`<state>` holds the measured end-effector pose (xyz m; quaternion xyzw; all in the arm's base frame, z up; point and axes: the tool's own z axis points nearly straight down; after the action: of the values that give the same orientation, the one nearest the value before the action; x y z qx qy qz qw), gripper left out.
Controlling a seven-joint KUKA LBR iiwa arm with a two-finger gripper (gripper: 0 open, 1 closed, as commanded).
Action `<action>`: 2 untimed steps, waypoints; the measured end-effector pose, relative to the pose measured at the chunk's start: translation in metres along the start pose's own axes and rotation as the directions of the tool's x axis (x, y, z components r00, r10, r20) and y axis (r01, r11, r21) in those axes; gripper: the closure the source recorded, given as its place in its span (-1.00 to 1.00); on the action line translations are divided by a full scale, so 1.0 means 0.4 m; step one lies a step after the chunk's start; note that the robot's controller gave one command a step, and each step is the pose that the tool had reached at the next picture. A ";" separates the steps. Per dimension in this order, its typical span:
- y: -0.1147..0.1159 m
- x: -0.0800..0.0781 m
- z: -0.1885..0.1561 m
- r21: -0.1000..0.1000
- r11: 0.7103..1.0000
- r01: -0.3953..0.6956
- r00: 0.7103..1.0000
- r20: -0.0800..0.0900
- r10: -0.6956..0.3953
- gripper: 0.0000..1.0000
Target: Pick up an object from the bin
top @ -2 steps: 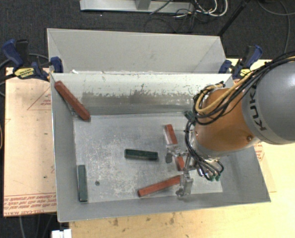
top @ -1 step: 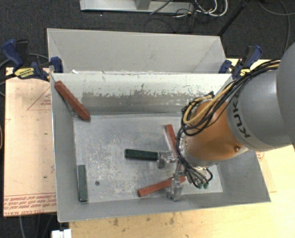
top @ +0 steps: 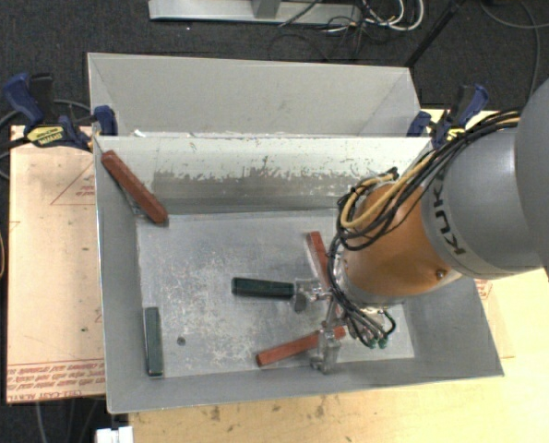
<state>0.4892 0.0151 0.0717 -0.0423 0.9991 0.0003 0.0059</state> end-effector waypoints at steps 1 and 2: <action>0.001 0.006 0.003 -0.001 1.000 0.001 1.000 -0.009 -0.001 1.00; 0.002 0.003 -0.058 -0.001 1.000 0.002 1.000 -0.009 -0.002 1.00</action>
Offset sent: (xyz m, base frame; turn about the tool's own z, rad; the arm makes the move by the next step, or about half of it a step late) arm 0.0000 0.0000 0.0000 0.0000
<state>0.4876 0.0156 0.0949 -0.0431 0.9991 0.0004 0.0016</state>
